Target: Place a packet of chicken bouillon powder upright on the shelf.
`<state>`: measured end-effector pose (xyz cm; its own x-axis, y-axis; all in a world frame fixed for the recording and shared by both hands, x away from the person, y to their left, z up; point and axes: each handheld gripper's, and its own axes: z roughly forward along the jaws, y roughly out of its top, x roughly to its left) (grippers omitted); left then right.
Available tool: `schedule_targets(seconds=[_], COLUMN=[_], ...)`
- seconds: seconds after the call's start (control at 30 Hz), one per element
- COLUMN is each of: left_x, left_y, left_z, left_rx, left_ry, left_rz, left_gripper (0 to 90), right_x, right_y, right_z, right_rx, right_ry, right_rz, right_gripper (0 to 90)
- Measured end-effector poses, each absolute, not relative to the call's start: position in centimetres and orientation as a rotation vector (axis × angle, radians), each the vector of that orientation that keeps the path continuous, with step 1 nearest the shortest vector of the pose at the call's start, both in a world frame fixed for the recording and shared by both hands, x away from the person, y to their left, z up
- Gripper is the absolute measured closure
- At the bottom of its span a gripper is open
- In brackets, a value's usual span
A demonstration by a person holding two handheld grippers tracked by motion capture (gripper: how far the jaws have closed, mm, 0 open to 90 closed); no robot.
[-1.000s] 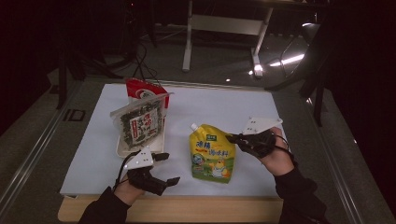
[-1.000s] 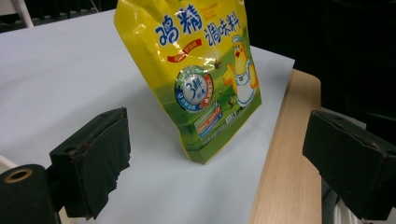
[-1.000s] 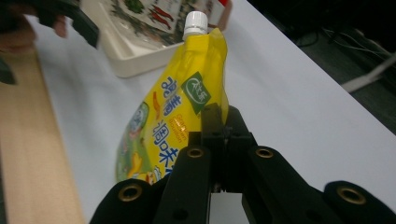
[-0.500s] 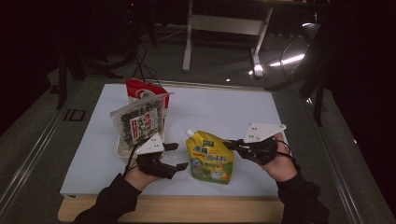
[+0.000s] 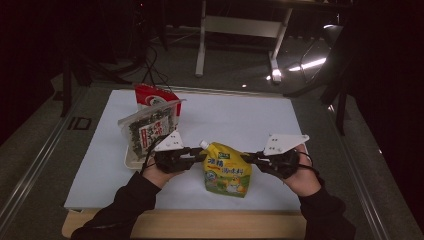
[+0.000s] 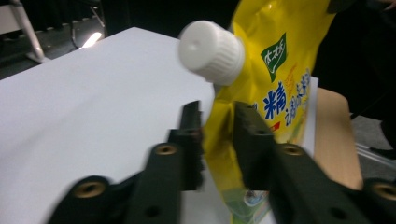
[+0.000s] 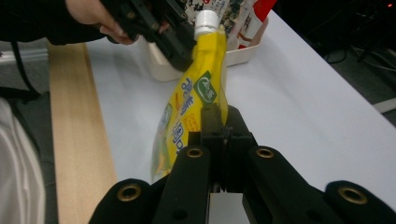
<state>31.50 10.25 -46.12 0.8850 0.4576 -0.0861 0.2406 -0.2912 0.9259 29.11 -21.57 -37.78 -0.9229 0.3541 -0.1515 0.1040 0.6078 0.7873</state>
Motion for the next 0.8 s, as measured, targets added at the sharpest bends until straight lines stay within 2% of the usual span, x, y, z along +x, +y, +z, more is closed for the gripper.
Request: schedule_targets(seconds=[0.03, 0.13, 0.43, 0.53, 0.57, 0.7, 0.77, 0.8], left_x=[31.5, 31.2, 30.6, 30.5, 30.5, 30.5, 30.4, 30.4], left_y=[10.4, 10.5, 9.9, 9.8, 9.9, 10.0, 10.0, 10.0], left_z=[-46.1, -46.1, -45.7, -45.6, -45.6, -45.7, -45.6, -45.6], left_rx=[1.883, 1.880, 1.890, 1.896, 1.896, 1.891, 1.892, 1.891], left_ry=[0.505, 0.473, 0.396, 0.374, 0.377, 0.371, 0.372, 0.368], left_rz=[0.233, 0.225, 0.219, 0.213, 0.216, 0.196, 0.196, 0.191], left_gripper=[82.2, 86.8, 90.0, 90.0, 90.0, 90.0, 90.0, 90.0], right_x=[29.2, 29.5, 31.1, 31.8, 32.1, 32.8, 32.8, 32.7], right_y=[-21.7, -21.7, -21.7, -21.9, -21.9, -21.9, -21.9, -22.0], right_z=[-37.9, -38.6, -40.4, -40.9, -41.1, -42.0, -41.9, -41.8], right_rx=[0.381, 0.403, 0.457, 0.463, 0.469, 0.482, 0.458, 0.431], right_ry=[2.546, 2.553, 2.561, 2.565, 2.570, 2.620, 2.634, 2.647], right_rz=[1.231, 1.229, 1.174, 1.178, 1.170, 1.181, 1.180, 1.183], right_gripper=[88.6, 78.9, 64.0, 61.8, 62.8, 78.6, 82.8, 88.7])
